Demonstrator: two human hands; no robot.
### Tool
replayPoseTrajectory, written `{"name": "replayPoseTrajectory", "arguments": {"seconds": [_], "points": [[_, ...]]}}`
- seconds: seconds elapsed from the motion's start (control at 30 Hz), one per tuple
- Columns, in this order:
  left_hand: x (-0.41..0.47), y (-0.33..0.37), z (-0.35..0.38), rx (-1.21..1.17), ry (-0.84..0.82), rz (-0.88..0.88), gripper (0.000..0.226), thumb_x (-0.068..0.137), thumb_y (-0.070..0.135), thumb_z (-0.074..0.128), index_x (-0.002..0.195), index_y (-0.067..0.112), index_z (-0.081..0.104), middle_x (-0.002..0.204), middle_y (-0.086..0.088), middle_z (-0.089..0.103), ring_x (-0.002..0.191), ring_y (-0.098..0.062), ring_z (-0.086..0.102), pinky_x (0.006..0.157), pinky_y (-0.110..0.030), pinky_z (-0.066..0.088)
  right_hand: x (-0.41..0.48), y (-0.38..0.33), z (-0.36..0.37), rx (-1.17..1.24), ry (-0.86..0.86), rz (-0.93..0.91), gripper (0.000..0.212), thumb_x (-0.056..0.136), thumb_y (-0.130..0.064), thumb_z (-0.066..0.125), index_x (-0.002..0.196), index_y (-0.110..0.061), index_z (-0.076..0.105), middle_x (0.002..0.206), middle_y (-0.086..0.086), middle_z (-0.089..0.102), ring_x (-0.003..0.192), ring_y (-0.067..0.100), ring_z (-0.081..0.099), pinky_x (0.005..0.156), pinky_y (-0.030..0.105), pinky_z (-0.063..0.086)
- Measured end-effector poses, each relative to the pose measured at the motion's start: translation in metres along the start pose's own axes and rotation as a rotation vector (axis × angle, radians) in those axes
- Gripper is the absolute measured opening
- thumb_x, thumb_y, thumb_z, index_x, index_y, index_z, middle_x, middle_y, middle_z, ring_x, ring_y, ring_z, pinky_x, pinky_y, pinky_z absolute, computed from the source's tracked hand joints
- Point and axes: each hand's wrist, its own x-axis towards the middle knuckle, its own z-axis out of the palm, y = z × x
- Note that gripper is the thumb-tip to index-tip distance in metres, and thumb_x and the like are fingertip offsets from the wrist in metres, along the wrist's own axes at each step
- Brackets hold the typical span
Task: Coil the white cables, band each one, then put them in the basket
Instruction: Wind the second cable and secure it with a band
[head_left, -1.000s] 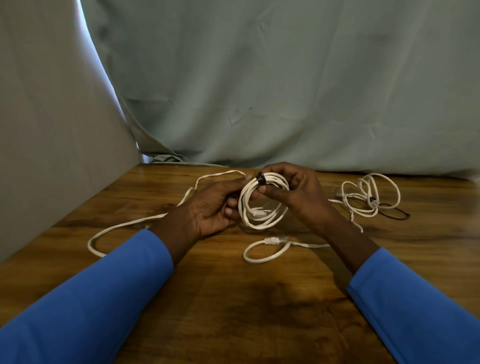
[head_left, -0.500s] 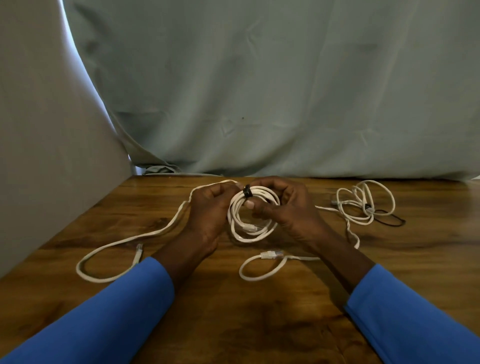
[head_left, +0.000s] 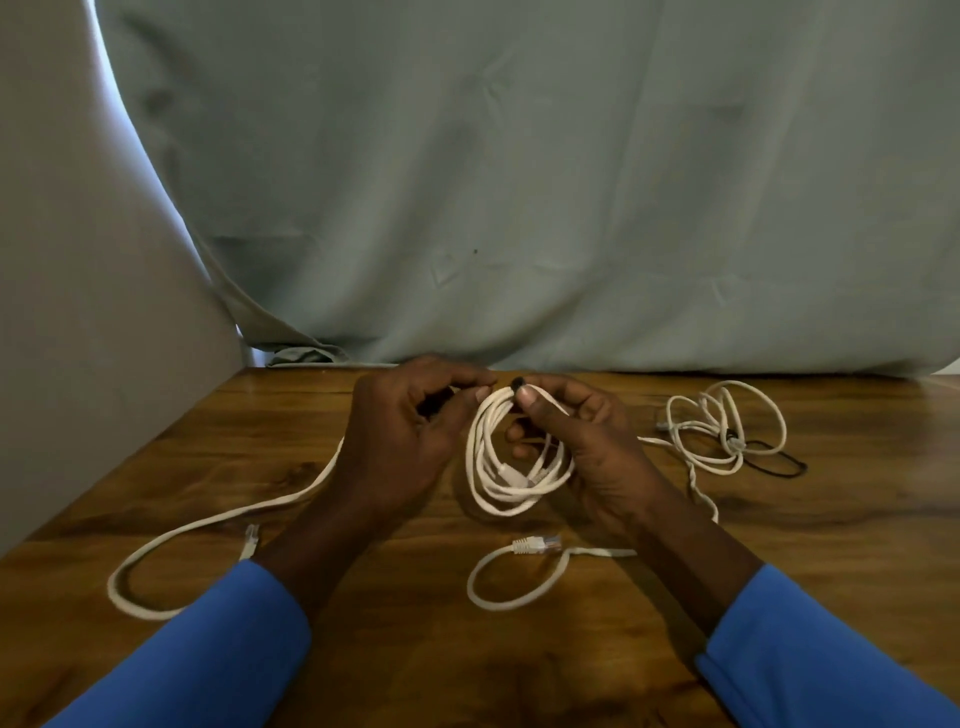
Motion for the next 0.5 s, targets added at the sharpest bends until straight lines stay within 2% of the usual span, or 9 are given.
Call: {"name": "replayPoseTrajectory", "arguments": {"seconds": [0.07,0.17,0.23,0.33,0.4,0.5], "points": [[0.001,0.002,-0.003,0.075,-0.010,0.046,0.019,0.091,0.010,0.078,0.108,0.016,0.079,0.089,0.011,0.076,0.071,-0.015,0.070,0.064,-0.030,0.055,0.000,-0.001,-0.002,-0.042,-0.002,-0.011,0.031,0.080,-0.011,0.077,0.110,-0.003,0.071,0.083,0.014,0.074,0.064,0.018,0.066,0.060,0.028,0.058],[0.004,0.001,-0.010,0.159,-0.054,0.131,0.016,0.088,0.009,0.079,0.103,0.015,0.080,0.078,0.017,0.069,0.062,-0.010,0.063,0.059,-0.026,0.050,0.000,-0.002,-0.003,-0.101,0.022,-0.043,0.022,0.082,-0.005,0.078,0.103,-0.004,0.072,0.076,0.014,0.072,0.060,0.018,0.064,0.057,0.027,0.058],[0.006,0.001,-0.013,0.224,-0.118,0.185,0.015,0.087,0.011,0.079,0.101,0.016,0.081,0.078,0.018,0.067,0.063,-0.004,0.059,0.060,-0.023,0.048,-0.001,-0.004,-0.002,-0.137,0.019,-0.069,0.018,0.081,-0.003,0.078,0.099,-0.003,0.073,0.075,0.014,0.073,0.057,0.017,0.064,0.055,0.025,0.058],[0.008,0.004,-0.018,0.287,-0.196,0.212,0.014,0.090,0.017,0.074,0.102,0.018,0.080,0.087,0.009,0.072,0.069,-0.002,0.057,0.064,-0.028,0.049,-0.001,-0.006,-0.004,-0.217,-0.001,-0.126,0.017,0.081,-0.001,0.079,0.097,-0.003,0.075,0.083,0.016,0.075,0.060,0.019,0.066,0.056,0.025,0.058],[0.010,0.007,-0.021,0.350,-0.242,0.259,0.014,0.091,0.018,0.071,0.103,0.017,0.079,0.092,0.008,0.072,0.075,0.004,0.055,0.070,-0.024,0.048,0.000,-0.007,-0.004,-0.270,-0.021,-0.155,0.015,0.082,-0.002,0.079,0.096,-0.005,0.077,0.085,0.014,0.076,0.063,0.020,0.067,0.058,0.025,0.058],[0.012,0.010,-0.022,0.448,-0.279,0.336,0.013,0.091,0.017,0.070,0.102,0.015,0.077,0.093,0.004,0.070,0.082,-0.008,0.058,0.075,-0.028,0.047,0.001,-0.008,-0.005,-0.330,-0.055,-0.183,0.014,0.082,-0.004,0.080,0.095,-0.008,0.078,0.083,0.010,0.077,0.066,0.020,0.069,0.060,0.026,0.059]]}}
